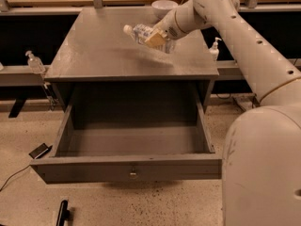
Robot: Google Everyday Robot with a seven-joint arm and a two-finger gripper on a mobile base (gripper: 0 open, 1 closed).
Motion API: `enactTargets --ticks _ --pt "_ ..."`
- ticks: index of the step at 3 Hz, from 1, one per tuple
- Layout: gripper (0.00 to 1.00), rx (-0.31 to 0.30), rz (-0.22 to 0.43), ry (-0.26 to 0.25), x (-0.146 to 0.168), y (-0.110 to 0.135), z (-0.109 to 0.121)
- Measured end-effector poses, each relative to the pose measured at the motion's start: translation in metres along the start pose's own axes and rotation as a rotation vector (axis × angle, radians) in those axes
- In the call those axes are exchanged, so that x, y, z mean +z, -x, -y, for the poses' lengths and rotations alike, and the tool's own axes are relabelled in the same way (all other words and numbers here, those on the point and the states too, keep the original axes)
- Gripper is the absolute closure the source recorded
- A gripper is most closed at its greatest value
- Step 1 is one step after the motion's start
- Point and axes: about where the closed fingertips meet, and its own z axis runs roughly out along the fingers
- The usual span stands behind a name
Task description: Place blue plastic bottle into top drawer
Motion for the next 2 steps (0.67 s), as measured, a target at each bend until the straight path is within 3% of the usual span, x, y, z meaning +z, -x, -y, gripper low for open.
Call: enactTargets --ticks 1,2 --pt "1.00 -0.056 0.069 0.049 -0.034 0.010 -0.028" --pt "1.00 -0.134 0.196 0.171 -0.115 0.027 -0.117"
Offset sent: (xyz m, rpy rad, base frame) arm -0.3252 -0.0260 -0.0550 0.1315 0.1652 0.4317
